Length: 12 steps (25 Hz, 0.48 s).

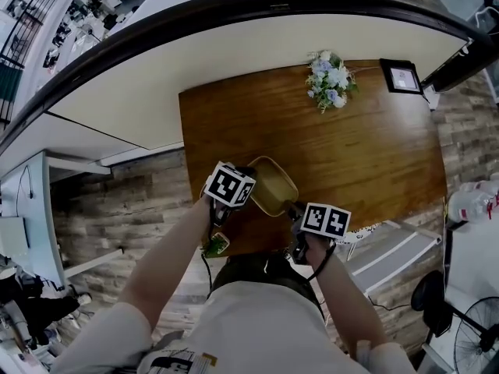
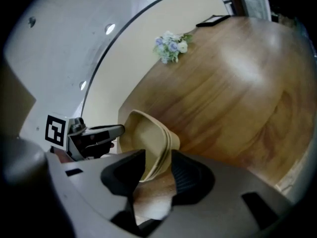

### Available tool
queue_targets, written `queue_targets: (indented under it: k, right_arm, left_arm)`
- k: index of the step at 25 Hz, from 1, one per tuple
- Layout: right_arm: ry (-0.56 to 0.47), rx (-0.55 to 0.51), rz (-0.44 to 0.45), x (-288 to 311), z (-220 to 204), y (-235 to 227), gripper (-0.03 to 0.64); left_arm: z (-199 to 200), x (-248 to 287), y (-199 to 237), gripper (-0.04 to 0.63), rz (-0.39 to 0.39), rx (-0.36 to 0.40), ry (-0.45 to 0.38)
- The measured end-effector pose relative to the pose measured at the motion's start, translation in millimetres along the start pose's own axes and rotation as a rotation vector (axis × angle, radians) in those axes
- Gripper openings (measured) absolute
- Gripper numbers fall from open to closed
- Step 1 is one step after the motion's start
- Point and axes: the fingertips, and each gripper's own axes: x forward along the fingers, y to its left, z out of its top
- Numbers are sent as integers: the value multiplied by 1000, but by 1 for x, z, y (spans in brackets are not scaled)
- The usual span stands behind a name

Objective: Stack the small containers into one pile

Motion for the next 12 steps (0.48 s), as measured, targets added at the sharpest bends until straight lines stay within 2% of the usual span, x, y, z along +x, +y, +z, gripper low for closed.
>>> queue_targets:
  k: [6, 12]
  right_arm:
    - [-43, -166, 10, -21, 14, 29, 172]
    - [-112, -311, 21, -51, 24, 58, 167]
  left_arm:
    - [18, -29, -8, 8, 44, 46, -66]
    - [43, -79, -24, 6, 60, 45, -190]
